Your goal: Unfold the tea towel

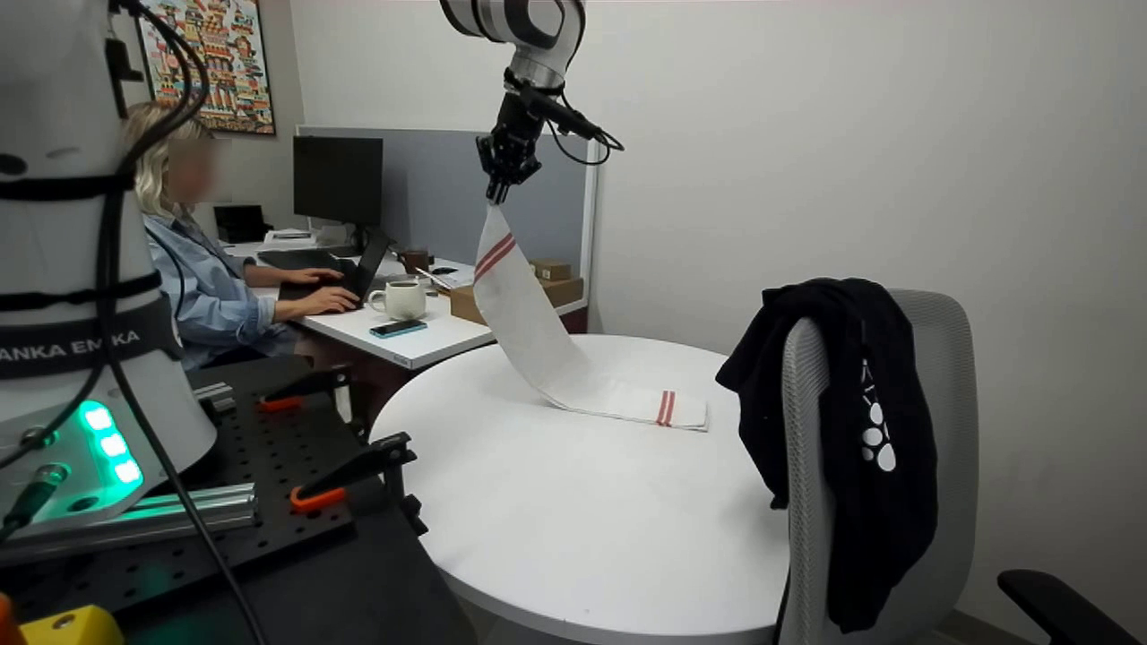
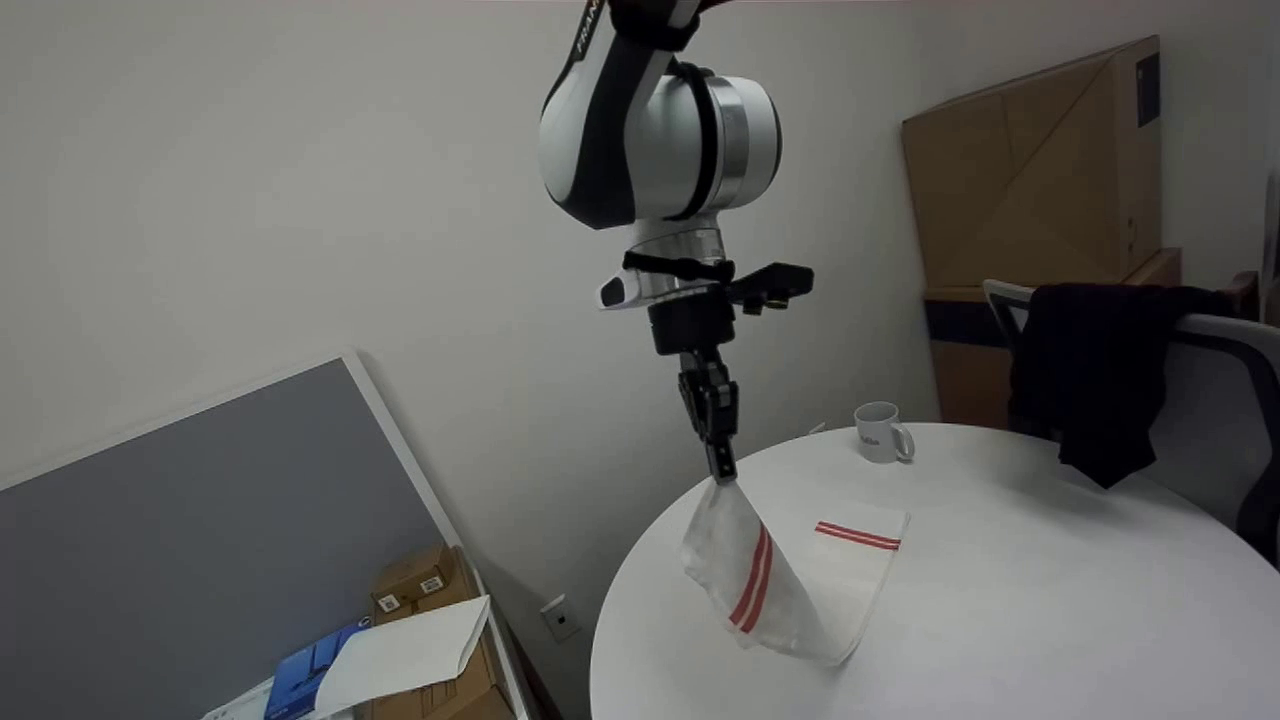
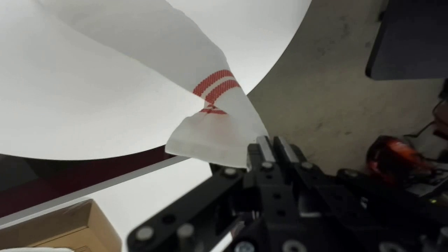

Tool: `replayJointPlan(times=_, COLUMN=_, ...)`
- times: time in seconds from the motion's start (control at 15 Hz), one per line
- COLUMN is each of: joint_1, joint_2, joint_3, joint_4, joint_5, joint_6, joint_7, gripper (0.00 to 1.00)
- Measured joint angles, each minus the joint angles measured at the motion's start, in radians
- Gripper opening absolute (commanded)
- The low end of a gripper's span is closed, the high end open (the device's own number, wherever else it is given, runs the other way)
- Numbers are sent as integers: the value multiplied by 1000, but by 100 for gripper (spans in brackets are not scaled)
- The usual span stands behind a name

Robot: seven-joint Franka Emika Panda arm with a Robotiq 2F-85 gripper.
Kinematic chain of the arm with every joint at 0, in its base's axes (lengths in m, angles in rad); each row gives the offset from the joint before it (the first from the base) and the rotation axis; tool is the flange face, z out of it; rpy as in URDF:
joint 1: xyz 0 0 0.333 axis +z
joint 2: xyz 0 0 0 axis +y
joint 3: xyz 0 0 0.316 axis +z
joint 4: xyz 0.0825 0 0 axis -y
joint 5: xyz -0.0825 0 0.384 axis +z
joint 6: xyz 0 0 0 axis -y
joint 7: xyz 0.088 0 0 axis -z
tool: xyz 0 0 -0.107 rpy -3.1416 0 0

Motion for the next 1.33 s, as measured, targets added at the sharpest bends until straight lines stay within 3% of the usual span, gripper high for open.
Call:
replayJointPlan(times=0.4, joint_1=0, joint_2=-14, joint_3=-35, joint_4=-17, joint_5=-96, joint_6=-158, joint_7=-231, gripper=8)
replayJointPlan(times=0.8, joint_1=40, joint_2=-28, joint_3=-37, joint_4=-33, joint_5=-159, joint_6=-166, joint_7=-277, gripper=7)
replayJointPlan(times=0.87, joint_1=53, joint_2=-28, joint_3=-36, joint_4=-36, joint_5=-159, joint_6=-166, joint_7=-277, gripper=32)
replayJointPlan(times=0.93, joint_1=66, joint_2=-29, joint_3=-33, joint_4=-39, joint_5=-159, joint_6=-165, joint_7=-277, gripper=32)
replayJointPlan(times=1.33, joint_1=117, joint_2=-35, joint_3=-19, joint_4=-48, joint_5=-157, joint_6=-164, joint_7=-274, gripper=75)
